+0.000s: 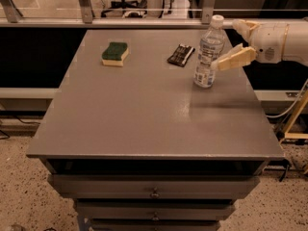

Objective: Knock blue plastic bottle over

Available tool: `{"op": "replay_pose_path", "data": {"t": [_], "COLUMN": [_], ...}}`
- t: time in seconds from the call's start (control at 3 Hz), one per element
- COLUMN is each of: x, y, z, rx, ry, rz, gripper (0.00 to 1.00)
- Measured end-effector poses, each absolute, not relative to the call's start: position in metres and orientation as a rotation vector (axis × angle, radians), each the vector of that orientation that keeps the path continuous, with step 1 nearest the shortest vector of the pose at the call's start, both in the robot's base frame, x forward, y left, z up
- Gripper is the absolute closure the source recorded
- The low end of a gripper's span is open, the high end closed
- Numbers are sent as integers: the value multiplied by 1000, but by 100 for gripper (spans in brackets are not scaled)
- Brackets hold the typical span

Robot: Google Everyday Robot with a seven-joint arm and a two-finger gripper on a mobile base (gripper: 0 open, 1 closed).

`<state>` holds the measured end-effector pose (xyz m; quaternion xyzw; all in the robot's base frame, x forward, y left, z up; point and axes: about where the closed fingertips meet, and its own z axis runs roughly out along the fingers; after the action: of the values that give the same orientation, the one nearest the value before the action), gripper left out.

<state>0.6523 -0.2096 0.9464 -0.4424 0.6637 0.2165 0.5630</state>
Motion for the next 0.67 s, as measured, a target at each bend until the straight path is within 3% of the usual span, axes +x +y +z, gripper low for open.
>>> {"op": "replay_pose_path", "data": {"t": [0.67], "x": [653], "y": [-196], "z": [938], "rx": [-883], "ry": [1468], "rz": [750], "gripper": [0]}}
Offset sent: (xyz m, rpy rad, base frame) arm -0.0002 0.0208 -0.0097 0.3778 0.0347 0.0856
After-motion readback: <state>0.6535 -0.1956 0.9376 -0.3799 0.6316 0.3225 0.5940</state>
